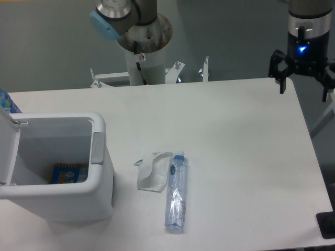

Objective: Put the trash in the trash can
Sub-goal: 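Move the gripper from its raised pose toward the white tissue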

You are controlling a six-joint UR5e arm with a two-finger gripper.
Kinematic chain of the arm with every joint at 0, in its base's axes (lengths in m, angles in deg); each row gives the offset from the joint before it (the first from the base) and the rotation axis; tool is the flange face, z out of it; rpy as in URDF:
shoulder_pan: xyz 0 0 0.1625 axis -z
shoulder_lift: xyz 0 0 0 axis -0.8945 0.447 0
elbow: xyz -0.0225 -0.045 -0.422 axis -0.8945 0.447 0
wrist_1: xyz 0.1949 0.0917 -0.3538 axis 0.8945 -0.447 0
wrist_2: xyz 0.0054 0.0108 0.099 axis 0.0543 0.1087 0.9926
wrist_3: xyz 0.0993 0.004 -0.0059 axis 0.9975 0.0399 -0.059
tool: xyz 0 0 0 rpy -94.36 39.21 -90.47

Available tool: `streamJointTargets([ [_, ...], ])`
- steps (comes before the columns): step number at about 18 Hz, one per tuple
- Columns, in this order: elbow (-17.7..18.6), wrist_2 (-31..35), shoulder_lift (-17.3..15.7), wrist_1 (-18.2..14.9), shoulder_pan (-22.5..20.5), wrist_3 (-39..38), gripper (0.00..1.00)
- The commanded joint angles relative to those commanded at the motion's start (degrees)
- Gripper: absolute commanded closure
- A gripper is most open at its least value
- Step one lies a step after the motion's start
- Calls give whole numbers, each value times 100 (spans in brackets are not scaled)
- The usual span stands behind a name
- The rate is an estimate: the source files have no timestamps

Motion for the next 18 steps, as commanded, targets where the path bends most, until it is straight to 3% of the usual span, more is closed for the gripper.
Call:
streamJointTargets([
  [5, 44, -439, 0, 0, 18, -107, 0],
  [9, 334, -536, -53, 9, 114, -124, 0],
  [14, 597, -720, -149, 0, 527, -949, 0],
  [16, 790, -948, -167, 0, 641, -1161, 0],
  [18, 1245, -1133, -246, 9, 869, -1319, 0],
])
